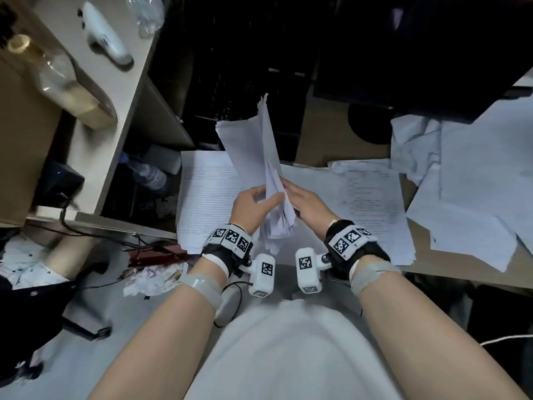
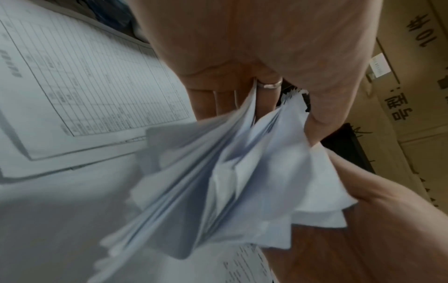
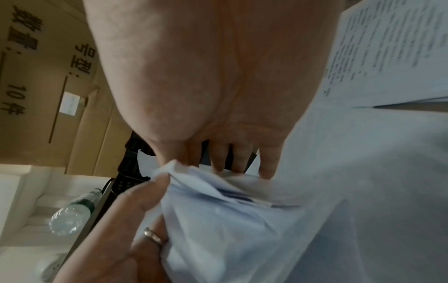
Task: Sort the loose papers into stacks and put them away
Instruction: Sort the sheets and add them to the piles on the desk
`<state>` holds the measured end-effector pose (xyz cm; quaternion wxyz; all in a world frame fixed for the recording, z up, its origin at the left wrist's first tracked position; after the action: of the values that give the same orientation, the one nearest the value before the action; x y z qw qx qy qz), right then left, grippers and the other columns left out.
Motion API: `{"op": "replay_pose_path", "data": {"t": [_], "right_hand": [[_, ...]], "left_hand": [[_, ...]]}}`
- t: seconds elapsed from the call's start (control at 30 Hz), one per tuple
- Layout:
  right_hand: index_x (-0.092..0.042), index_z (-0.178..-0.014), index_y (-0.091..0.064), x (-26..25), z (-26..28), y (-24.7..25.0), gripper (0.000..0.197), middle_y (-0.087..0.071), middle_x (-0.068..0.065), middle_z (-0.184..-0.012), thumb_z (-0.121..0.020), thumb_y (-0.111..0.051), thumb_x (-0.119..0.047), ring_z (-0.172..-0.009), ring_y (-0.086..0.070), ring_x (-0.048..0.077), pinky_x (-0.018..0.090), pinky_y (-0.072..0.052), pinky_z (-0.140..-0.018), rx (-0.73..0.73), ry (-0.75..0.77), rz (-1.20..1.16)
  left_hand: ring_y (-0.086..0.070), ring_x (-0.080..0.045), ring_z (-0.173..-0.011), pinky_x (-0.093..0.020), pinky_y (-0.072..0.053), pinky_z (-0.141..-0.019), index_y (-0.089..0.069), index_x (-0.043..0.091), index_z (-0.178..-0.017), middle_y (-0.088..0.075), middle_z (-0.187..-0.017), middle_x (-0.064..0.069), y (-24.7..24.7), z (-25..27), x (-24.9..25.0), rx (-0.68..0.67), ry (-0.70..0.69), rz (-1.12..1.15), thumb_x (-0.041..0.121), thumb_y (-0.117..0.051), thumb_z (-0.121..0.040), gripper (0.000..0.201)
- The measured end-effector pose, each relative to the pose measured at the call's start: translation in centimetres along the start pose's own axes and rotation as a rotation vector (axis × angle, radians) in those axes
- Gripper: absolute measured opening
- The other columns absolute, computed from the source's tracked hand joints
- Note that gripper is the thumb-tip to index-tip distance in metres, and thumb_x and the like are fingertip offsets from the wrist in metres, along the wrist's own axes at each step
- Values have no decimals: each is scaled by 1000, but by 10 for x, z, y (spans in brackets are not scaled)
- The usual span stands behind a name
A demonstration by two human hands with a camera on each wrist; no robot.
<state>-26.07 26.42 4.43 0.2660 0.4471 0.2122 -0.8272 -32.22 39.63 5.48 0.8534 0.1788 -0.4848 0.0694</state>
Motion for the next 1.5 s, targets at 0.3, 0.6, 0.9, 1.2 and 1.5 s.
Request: {"op": "replay_pose_path", "data": {"t": [0.3,0.6,0.9,1.2,1.5], "right_hand": [[-11,-120,-71,4,30,61,25,-74,6,-111,-98,-62,-17,-105,-70,22,40,-54,-98,96,78,25],[0,-88,-73,13,37,94,19,-74,7,-80,-86,-77,-19,-69,-66,14,29,-56,-68,285,39,-4],[-15,-63,-62,-10,28,82,28,-75,11,-97,-75,-87,-20,-83,-70,13,28,-57,-80,191,54,-2],[-16,-73,-57,-24,10,58,27,-74,-5,-92,-91,-71,-29,-98,-66,12,32,-45,-101,141,44,-126],[-11,-95,-67,-31,-1,52,17,-66,1,-89,-94,-68,-28,-87,-58,16,34,-50,-91,227,72,-20]], "left_hand": [[-69,-7,-101,-35,-56,-94,-72,16,-119,-75,-108,5,-55,15,8,83,-83,-39,28,-79,-79,43],[-70,-16,-96,-38,-56,-94,-71,6,-117,-74,-107,-5,-69,18,3,176,-43,-8,8,-69,-87,30],[-70,-22,-104,-45,-54,-97,-72,5,-114,-75,-109,-7,-58,9,16,112,-33,144,11,-68,-91,24],[-69,-23,-107,-37,-54,-98,-72,14,-109,-74,-105,-5,-30,-6,36,92,-54,248,4,-67,-91,21],[-70,-7,-98,-24,-53,-92,-76,16,-104,-77,-100,5,-17,-16,42,69,-33,233,36,-78,-83,29]]}}
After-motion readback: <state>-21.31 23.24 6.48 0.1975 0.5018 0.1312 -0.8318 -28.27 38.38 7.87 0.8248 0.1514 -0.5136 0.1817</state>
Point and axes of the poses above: each hand's wrist, its own z-axis away from the middle knuckle, its own y-axis out of the back of the hand, x = y × z, the point moved 5 cm from there along -z, towards the middle knuckle
